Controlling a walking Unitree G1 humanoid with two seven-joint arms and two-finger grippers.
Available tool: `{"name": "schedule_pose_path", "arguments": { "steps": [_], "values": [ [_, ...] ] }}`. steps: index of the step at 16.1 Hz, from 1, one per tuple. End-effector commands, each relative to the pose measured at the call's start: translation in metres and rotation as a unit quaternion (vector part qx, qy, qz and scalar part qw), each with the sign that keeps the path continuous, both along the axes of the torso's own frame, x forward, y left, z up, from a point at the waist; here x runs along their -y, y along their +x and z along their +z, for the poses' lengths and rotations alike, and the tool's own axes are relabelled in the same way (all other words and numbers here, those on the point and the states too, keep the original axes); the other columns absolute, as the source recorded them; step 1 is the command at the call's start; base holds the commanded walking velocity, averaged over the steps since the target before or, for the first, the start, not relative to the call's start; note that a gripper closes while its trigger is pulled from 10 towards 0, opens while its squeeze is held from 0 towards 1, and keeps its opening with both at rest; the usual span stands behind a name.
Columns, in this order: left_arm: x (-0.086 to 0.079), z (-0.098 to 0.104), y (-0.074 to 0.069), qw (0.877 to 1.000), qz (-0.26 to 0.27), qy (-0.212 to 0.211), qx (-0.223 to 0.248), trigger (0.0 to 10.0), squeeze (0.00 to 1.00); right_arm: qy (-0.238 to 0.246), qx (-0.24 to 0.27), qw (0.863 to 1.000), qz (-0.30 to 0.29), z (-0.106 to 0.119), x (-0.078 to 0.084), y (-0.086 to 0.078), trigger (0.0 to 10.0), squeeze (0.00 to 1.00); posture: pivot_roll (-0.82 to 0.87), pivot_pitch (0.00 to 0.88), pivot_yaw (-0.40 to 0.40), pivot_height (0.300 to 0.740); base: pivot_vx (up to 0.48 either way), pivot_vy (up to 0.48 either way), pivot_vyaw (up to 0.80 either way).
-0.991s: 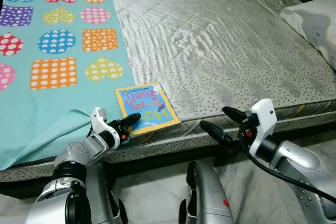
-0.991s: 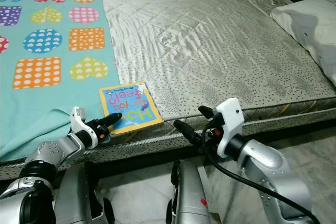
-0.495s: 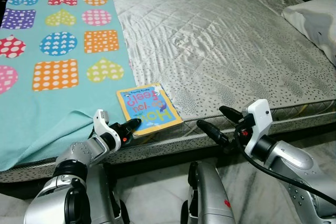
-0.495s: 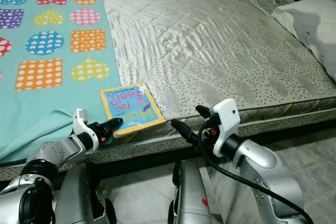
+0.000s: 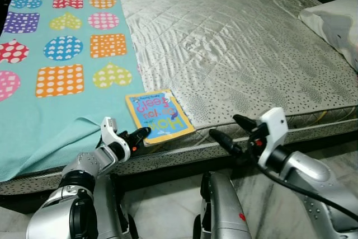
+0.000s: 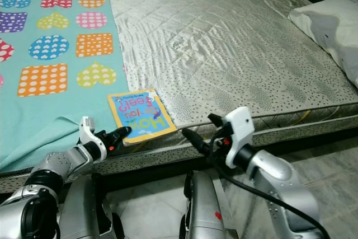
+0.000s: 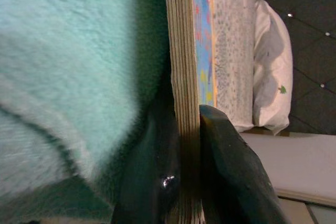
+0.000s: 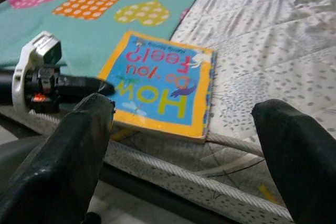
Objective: Clean up the room
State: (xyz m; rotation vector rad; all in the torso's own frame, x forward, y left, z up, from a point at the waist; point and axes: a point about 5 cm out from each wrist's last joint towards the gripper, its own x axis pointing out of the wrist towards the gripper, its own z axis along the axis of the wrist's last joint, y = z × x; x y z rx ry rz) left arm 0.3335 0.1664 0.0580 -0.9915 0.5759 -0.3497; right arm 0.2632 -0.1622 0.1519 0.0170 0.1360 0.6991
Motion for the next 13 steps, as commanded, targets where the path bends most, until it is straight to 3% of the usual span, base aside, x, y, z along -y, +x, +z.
{"name": "schedule_pose_path", "arguments": {
  "steps": [1, 3, 5, 6, 9, 10, 11, 13],
  "values": [
    [0.005, -0.009, -0.005, 0.999, -0.014, 0.021, -0.021, 0.0, 0.0, -0.007, 0.002, 1.0, -0.007, -0.002, 0.002, -0.001, 10.0, 0.0, -0.17, 0.118, -0.077, 0.518, 0.0, 0.0, 0.0],
    [0.002, -0.005, 0.0, 0.997, -0.01, 0.063, 0.03, 0.0, 0.0, -0.003, -0.001, 1.0, -0.03, -0.008, 0.003, 0.0, 10.0, 0.0, -0.14, 0.097, -0.081, 0.518, 0.0, 0.0, 0.0],
    [0.001, 0.008, 0.005, 0.984, -0.026, 0.13, 0.119, 0.0, 0.0, -0.005, 0.002, 0.999, -0.046, -0.015, 0.0, 0.005, 10.0, 0.0, -0.12, 0.08, -0.077, 0.518, 0.0, 0.0, 0.0],
    [0.001, 0.012, 0.005, 0.98, -0.027, 0.138, 0.143, 0.0, 0.0, 0.0, 0.008, 0.998, -0.058, -0.014, 0.001, 0.008, 10.0, 0.0, -0.11, 0.074, -0.075, 0.518, 0.0, 0.0, 0.0],
    [-0.011, 0.04, 0.008, 0.946, 0.017, 0.208, 0.247, 0.0, 0.0, 0.007, 0.032, 0.993, -0.112, -0.012, 0.006, 0.021, 10.0, 0.0, -0.08, 0.044, -0.061, 0.518, 0.0, 0.0, 0.0],
    [-0.015, 0.052, 0.004, 0.929, 0.031, 0.238, 0.282, 0.0, 0.0, 0.014, 0.039, 0.989, -0.139, -0.012, 0.008, 0.025, 10.0, 0.0, -0.07, 0.036, -0.054, 0.518, 0.0, 0.0, 0.0],
    [-0.015, 0.057, 0.001, 0.92, 0.032, 0.252, 0.297, 0.0, 0.0, 0.02, 0.042, 0.987, -0.154, -0.013, 0.008, 0.028, 10.0, 0.0, -0.06, 0.029, -0.049, 0.518, 0.0, 0.0, 0.0],
    [-0.019, 0.067, -0.014, 0.898, 0.026, 0.297, 0.324, 0.0, 0.0, 0.05, 0.008, 0.985, -0.164, -0.021, -0.002, 0.03, 10.0, 0.0, -0.04, 0.005, -0.021, 0.518, 0.0, 0.0, 0.0]
  ]
}}
